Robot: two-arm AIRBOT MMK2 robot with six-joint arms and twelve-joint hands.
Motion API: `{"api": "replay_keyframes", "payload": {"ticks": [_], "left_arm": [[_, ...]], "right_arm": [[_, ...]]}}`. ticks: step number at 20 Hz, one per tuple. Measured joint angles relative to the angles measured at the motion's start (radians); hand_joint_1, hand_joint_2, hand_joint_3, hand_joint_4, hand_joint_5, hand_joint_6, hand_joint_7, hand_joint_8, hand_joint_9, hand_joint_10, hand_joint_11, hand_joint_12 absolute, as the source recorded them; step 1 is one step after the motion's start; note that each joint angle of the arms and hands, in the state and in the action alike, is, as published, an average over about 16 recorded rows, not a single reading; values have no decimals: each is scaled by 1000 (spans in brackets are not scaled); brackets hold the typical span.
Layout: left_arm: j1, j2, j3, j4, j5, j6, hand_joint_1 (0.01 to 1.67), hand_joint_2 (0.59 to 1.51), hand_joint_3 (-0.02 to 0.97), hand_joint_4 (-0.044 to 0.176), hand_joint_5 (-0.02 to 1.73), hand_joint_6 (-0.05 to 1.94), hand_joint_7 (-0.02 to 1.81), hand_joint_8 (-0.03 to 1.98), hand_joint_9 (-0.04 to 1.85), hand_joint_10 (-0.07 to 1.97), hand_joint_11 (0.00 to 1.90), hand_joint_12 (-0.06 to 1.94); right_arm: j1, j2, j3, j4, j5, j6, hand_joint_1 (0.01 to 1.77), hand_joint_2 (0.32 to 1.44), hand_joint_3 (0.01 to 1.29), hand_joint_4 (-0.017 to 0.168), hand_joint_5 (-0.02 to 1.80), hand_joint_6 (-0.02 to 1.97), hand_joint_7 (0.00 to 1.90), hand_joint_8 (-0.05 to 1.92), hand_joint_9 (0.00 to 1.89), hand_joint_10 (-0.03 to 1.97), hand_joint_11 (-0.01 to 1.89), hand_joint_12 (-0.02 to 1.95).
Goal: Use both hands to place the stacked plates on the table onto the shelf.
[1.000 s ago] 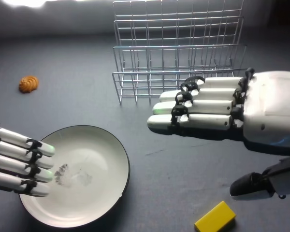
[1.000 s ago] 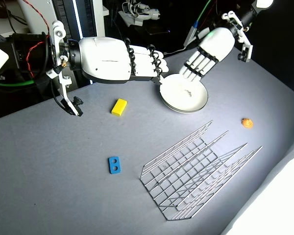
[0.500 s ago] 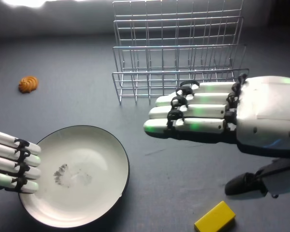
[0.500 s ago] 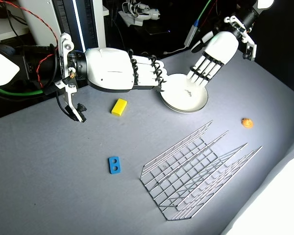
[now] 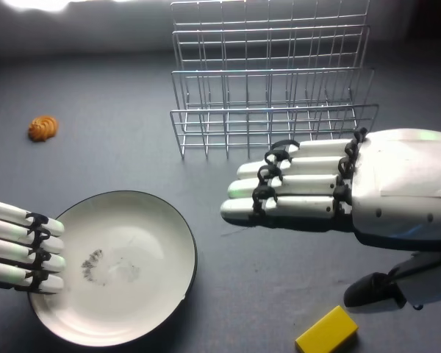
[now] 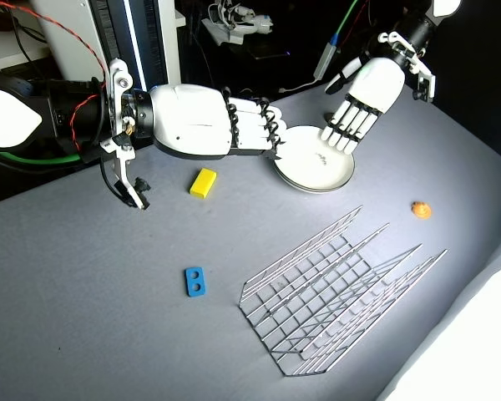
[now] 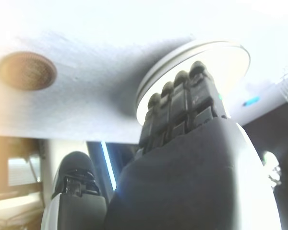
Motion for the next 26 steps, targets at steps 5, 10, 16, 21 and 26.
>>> {"api": "replay_keyframes", "payload": {"ticks": [5, 10, 16, 21, 26], "left_arm": [[29, 5, -28, -19, 43, 0, 22, 1170, 17, 0, 22, -2, 24, -7, 16, 5, 16, -19], [64, 10, -61, -45, 85, 0, 22, 1169, 17, -2, 12, -4, 17, -7, 12, 5, 16, -23], [101, 16, -109, -92, 135, 0, 19, 1171, 17, -5, 7, -9, 12, -9, 10, 5, 16, -13], [119, 13, -148, -144, 170, -1, 18, 1173, 16, -6, 4, -13, 3, -11, 5, 4, 16, -6], [129, 1, -184, -208, 196, -1, 17, 1174, 16, -5, 5, -12, -4, -13, 1, -2, 16, -4]], "right_arm": [[-3, -2, 0, -6, -14, -8, 1040, 991, 29, -7, 20, 19, 21, 14, 21, 5, 13, 460], [-4, -2, 0, -10, -16, -8, 1027, 981, 30, -7, 20, 19, 21, 14, 21, 5, 13, 464], [-4, -3, 0, -11, -16, -10, 1029, 970, 29, -7, 19, 19, 21, 14, 20, 5, 13, 477], [-4, -5, 0, -11, -16, -13, 1041, 966, 30, -7, 19, 19, 21, 14, 20, 5, 13, 489], [-2, -11, 0, -7, -20, -26, 1053, 966, 29, -7, 19, 19, 21, 14, 21, 5, 13, 482]]}}
